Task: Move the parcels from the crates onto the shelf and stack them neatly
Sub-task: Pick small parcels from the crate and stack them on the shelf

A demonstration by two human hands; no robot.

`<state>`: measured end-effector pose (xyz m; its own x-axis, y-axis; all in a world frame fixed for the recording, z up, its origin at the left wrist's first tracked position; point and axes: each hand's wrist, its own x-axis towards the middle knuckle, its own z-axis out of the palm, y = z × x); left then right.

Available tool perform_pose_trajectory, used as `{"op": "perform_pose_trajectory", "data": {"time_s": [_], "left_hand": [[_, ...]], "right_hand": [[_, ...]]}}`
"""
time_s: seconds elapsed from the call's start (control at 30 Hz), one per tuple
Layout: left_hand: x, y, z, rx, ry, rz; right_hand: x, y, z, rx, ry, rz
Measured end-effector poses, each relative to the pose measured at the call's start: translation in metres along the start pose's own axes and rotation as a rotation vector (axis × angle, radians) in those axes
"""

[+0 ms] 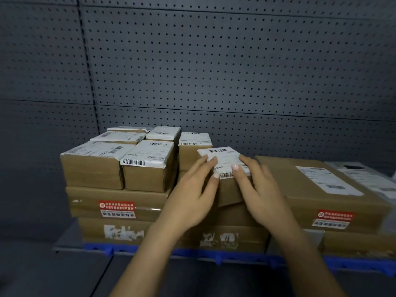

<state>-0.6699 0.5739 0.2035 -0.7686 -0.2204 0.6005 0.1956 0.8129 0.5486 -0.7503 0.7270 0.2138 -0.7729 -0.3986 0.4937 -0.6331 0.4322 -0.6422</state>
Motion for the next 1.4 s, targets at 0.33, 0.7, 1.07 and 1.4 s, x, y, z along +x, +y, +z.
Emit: {"op": "perform_pose_trajectory", "data": {"time_s": [0.33,0.7,1.07,1.4], "left_hand": [[-0.029,0.0,-0.048,0.353,0.184,-0.072],[-0.024,-0.034,-0.072,0.546,0.145,-0.125],[-0.021,-0.059,-0.076,0.505,0.139,0.006],[-0.023,-0.065,-0.077,0.498,0.153,0.047]], "right_hand": [[0.001,-0.012,0.017,0.02,-0.133,-0.11],[0.003,-0.034,0.045,-0.028,-0.101,-0.146],[0.007,-0.037,0.072,-0.003,0.014,-0.166],[-0.001,-0.036,0.083,0.029,0.068,-0.207]]}}
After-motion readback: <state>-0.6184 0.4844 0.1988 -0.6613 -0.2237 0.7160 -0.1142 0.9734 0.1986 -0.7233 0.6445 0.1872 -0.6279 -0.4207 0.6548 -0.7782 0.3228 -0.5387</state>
